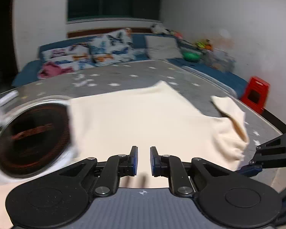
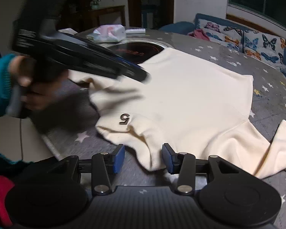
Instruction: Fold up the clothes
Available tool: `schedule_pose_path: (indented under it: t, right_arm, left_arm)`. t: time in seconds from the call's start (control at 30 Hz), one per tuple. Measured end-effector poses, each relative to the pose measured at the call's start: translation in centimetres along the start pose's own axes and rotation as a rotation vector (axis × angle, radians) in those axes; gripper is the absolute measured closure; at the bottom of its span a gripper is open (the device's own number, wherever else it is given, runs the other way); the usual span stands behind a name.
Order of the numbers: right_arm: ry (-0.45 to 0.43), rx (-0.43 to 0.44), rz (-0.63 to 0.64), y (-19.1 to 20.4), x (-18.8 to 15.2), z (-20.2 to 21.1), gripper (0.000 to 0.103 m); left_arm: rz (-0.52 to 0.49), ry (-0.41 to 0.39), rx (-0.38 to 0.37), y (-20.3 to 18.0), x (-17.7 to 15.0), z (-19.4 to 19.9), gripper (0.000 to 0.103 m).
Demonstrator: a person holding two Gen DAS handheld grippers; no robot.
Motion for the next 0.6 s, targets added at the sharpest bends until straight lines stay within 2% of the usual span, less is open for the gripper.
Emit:
schedule_pose_path:
  t: [0.1,0.23,0.37,0.5,0.6]
  right_arm:
    - [-0.047,-0.052,-0.032,-1.5,0.4,2.0,0.059]
    - [-0.092,-0.219,-0.112,-5.5,1.0,3.7,0.059]
    - [-0.08,-0.45,-0.229,-10.7,1.6,2.9,0.054]
    - [-0.057,-0.536,-0.324,-14.1,1.3,0.8,0.052]
    - [-0.02,-0.558,-0.327,-15.6,0.3,-0.6,0.052]
  left_arm:
    - [-0.02,0.013,-0.043,-1.6,0.0,-1.4,0.088]
    - [-0.061,0.035,-0.108,-4.1,-0.4,-3.1,0.088]
    - [-0.095,0.05,-0.149,-6.1,-1.3,-3.6,0.086]
    - [-0.115,0.05,-0.173,-6.9,-2.0,-3.5,0.082]
    - [-0.131,0.05,-0.186,-7.5,-2.5,-3.3,0.077]
Point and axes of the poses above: each gripper's, at about its wrist camera, not at the fingertips, and z roughly against the way its jaws point, y to its left, x to its top, the point moved 3 cm from there along -z, roughly the way its jaws point, and after that the axes turned 1 degree about -x, right-handed, at the moved point
